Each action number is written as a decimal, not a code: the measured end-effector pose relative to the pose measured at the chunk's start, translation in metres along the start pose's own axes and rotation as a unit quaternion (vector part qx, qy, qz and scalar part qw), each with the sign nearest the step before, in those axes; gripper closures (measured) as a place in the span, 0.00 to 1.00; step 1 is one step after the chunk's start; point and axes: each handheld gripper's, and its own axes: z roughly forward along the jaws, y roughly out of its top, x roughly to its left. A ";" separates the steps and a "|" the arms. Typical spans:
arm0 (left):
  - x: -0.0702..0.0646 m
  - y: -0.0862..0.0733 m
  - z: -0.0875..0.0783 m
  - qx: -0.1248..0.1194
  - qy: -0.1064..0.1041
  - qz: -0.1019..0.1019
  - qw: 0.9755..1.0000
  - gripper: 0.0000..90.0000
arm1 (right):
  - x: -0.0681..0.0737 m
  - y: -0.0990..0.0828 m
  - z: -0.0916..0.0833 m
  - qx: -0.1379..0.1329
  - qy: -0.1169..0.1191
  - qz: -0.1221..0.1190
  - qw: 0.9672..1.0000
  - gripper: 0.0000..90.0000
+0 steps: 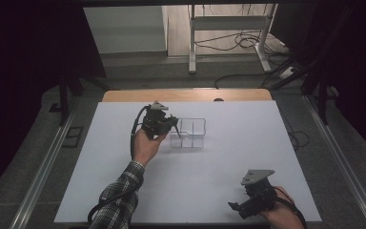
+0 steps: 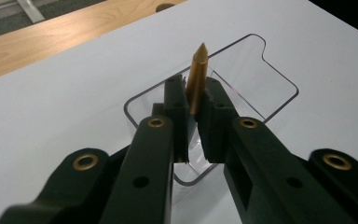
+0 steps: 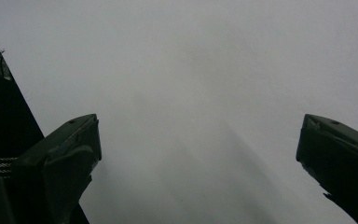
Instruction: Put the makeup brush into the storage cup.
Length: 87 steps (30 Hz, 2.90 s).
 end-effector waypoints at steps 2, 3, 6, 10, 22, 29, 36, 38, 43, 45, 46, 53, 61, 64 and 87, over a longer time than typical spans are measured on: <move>-0.001 -0.001 0.001 0.001 -0.001 -0.001 1.000 0.93 | 0.000 0.000 0.000 0.001 0.000 0.000 1.000 0.00; -0.001 -0.001 0.002 0.002 -0.001 0.000 1.000 0.93 | 0.000 0.000 0.000 0.002 0.001 0.000 1.000 0.00; -0.002 -0.002 0.004 0.007 -0.001 0.003 1.000 0.93 | 0.000 -0.001 0.001 0.008 0.002 0.000 1.000 0.00; -0.003 -0.004 0.006 0.010 -0.003 0.000 1.000 0.93 | 0.000 -0.001 0.003 0.014 0.004 0.000 1.000 0.00; -0.005 0.001 -0.001 -0.017 -0.013 0.013 1.000 0.71 | 0.000 -0.002 0.003 0.016 0.006 0.001 1.000 0.00; -0.006 0.005 -0.010 -0.037 0.006 0.015 0.999 0.55 | 0.000 -0.002 0.003 0.016 0.006 0.001 1.000 0.00; 0.000 0.005 -0.021 -0.043 0.020 0.011 0.999 0.43 | 0.000 -0.002 0.003 0.017 0.006 0.000 1.000 0.00; 0.002 0.005 -0.024 -0.046 0.022 0.004 0.999 0.39 | 0.000 -0.002 0.003 0.017 0.007 0.001 1.000 0.00; 0.005 0.004 -0.030 -0.050 0.019 -0.003 0.999 0.31 | 0.000 -0.002 0.004 0.017 0.005 0.000 1.000 0.00; 0.006 0.003 -0.032 -0.050 0.015 -0.003 0.999 0.29 | 0.000 -0.002 0.004 0.017 0.005 0.000 1.000 0.00; 0.006 0.003 -0.032 -0.050 0.015 -0.003 0.999 0.27 | 0.000 -0.002 0.004 0.017 0.005 0.000 1.000 0.00; 0.004 -0.003 -0.037 -0.049 0.009 0.007 0.999 0.21 | 0.000 -0.001 0.003 0.013 0.003 -0.002 1.000 0.00; 0.002 -0.013 -0.041 -0.046 -0.005 0.010 0.999 0.14 | 0.000 -0.001 0.003 0.011 0.002 -0.002 1.000 0.00; 0.001 -0.015 -0.043 -0.047 -0.007 0.011 0.999 0.12 | 0.000 -0.001 0.003 0.010 0.001 -0.003 1.000 0.00; -0.011 -0.029 -0.062 -0.044 -0.018 0.037 0.998 0.03 | 0.001 0.000 0.001 0.002 -0.004 -0.005 1.000 0.00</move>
